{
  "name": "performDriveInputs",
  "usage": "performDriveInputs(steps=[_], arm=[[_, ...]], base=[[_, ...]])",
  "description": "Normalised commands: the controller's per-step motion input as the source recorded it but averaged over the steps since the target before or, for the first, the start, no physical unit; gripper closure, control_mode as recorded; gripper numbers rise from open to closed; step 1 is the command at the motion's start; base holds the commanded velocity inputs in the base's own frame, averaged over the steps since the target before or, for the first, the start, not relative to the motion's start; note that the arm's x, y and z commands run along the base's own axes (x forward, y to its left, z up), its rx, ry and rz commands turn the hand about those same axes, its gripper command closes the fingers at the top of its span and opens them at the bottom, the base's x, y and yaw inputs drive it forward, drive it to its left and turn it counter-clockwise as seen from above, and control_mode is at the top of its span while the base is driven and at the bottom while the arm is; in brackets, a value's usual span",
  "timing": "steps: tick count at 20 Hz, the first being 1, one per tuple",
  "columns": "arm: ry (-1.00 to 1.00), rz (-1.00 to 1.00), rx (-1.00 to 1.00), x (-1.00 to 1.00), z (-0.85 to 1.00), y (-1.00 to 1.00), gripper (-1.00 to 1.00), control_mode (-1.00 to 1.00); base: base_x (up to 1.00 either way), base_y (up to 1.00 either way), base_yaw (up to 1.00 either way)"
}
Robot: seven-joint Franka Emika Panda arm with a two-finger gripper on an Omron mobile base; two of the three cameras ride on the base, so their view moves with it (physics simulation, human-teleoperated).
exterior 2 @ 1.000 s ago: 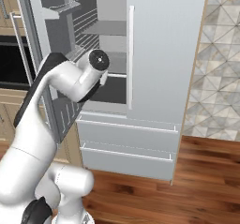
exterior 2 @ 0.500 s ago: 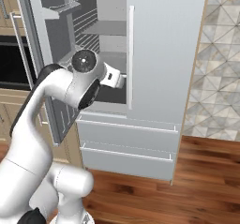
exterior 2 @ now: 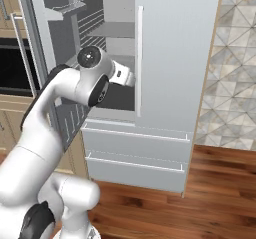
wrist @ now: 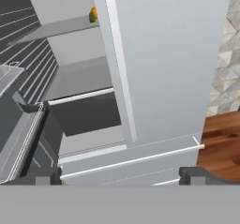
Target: Take the lemon wedge from the fridge and place it on the plate with fish on the dining counter.
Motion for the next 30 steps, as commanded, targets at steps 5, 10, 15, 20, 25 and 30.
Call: performDriveInputs(steps=[5, 10, 15, 20, 25, 30], arm=[[0.14, 0.0, 0.0, 1.0, 0.0, 0.0, -1.0, -1.0], [0.11, 0.0, 0.01, 0.63, 0.0, -0.57, -1.0, -1.0], [-0.04, 0.0, -0.05, 0.4, -0.05, -0.24, -1.0, -1.0], [-0.06, 0.0, -0.06, 0.97, -0.1, 0.0, -1.0, -1.0], [-0.06, 0.0, -0.06, 0.93, -0.21, 0.0, -1.0, -1.0], [0.0, 0.01, 0.02, 0.8, -0.01, 0.0, -1.0, -1.0]], base=[[0.0, 0.0, 0.0], [0.0, 0.0, 0.0], [0.0, 0.0, 0.0], [0.0, 0.0, 0.0], [0.0, 0.0, 0.0], [0.0, 0.0, 0.0]])
